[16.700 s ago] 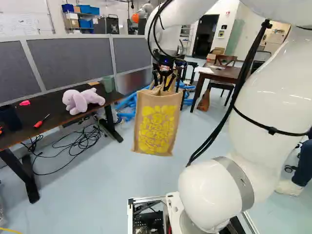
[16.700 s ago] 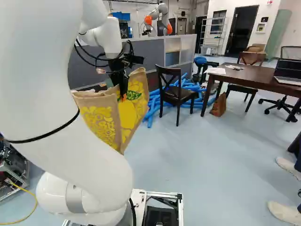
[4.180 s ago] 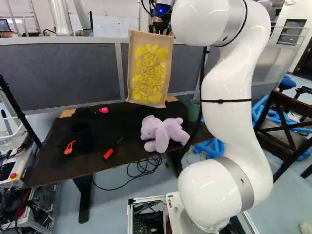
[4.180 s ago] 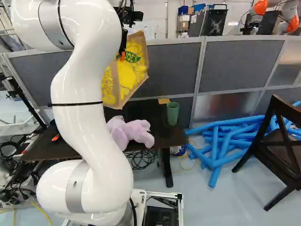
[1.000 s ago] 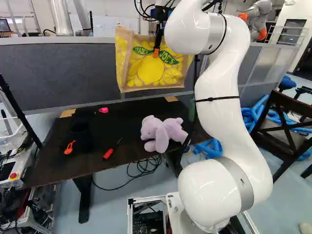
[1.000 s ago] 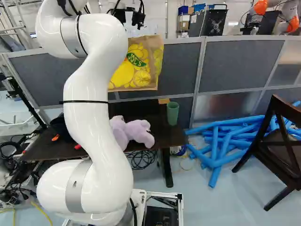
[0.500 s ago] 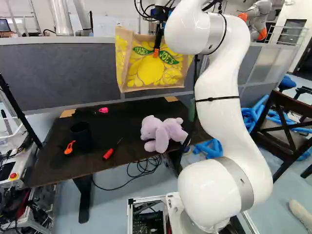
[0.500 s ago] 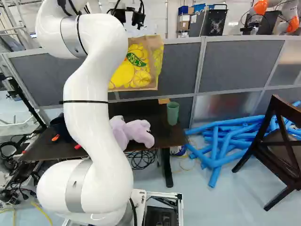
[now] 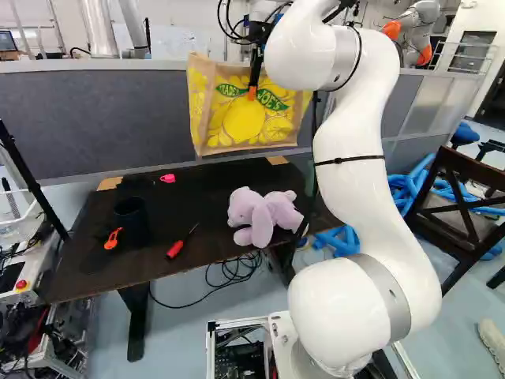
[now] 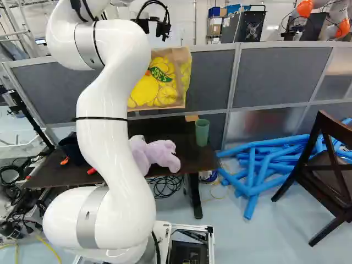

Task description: Pick up the bag on the ground and place it on the table

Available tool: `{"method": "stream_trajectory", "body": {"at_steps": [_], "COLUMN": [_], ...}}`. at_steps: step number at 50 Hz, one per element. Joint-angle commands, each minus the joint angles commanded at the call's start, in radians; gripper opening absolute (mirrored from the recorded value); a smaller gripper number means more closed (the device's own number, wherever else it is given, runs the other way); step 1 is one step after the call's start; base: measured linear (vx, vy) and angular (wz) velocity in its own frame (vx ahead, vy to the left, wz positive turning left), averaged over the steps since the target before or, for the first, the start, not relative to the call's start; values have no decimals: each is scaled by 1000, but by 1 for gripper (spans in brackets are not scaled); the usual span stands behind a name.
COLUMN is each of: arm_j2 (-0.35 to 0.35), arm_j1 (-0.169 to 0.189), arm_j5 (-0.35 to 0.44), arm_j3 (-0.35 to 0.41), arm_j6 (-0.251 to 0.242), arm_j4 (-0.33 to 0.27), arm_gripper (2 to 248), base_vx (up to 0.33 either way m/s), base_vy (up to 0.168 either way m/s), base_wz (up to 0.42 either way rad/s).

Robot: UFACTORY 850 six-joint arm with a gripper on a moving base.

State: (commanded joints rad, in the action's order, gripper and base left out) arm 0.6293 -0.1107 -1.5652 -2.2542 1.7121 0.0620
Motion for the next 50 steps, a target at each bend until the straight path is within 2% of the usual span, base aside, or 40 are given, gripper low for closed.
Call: {"method": "stream_trajectory", "body": {"at_steps": [31, 50], "arm_j2": [50, 86], "arm_j1": [-1, -5], "arm_j5": [3, 21], "arm_j3": [37, 53], "arm_j6": [0, 0], "arm_j4": [-33, -86], "arm_gripper": [22, 22], "base_vx": [0, 0], "base_vy": [0, 0], "base_wz": [0, 0]}}
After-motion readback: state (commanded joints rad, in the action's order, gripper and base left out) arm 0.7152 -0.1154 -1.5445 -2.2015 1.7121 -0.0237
